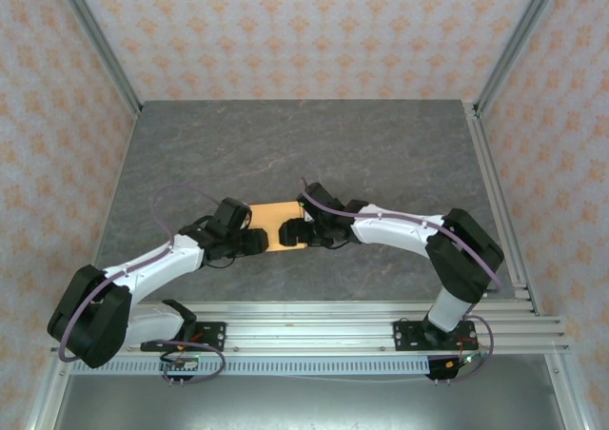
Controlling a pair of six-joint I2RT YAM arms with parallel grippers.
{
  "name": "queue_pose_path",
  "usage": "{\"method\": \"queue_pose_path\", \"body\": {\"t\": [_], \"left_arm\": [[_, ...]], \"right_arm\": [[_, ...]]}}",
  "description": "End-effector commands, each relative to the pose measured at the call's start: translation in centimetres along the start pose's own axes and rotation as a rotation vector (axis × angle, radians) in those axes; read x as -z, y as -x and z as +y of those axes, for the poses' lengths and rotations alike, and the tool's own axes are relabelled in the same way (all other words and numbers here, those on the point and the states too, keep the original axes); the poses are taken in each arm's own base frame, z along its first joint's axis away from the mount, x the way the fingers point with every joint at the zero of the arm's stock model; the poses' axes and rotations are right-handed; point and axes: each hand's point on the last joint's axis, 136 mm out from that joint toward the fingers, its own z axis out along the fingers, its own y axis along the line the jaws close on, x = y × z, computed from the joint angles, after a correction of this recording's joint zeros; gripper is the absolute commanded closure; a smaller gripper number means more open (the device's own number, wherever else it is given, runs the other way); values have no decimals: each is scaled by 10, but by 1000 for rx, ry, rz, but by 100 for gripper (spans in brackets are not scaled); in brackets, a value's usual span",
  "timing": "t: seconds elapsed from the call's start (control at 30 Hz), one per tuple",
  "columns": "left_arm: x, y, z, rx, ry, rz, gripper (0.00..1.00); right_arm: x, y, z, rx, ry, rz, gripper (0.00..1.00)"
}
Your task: Fold the paper box
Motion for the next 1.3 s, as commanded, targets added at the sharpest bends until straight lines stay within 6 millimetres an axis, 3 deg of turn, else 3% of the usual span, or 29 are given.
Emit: {"method": "queue_pose_path", "body": {"t": [0.0,0.13,0.53,1.27], "left_arm": [[11,10,-6,-11,-2,-34,39],[14,12,-8,-7,-5,-39,34],[16,18,-11,46,-3,-17,35],[5,16,-17,61,-31,13,36]], "right_arm": [[3,8,-3,47,-55,-24,19],[3,11,-3,71,-67,-26,19],[0,6,-16,38,-109,-14,21],[-9,-8,18,10,87,98,28]]}}
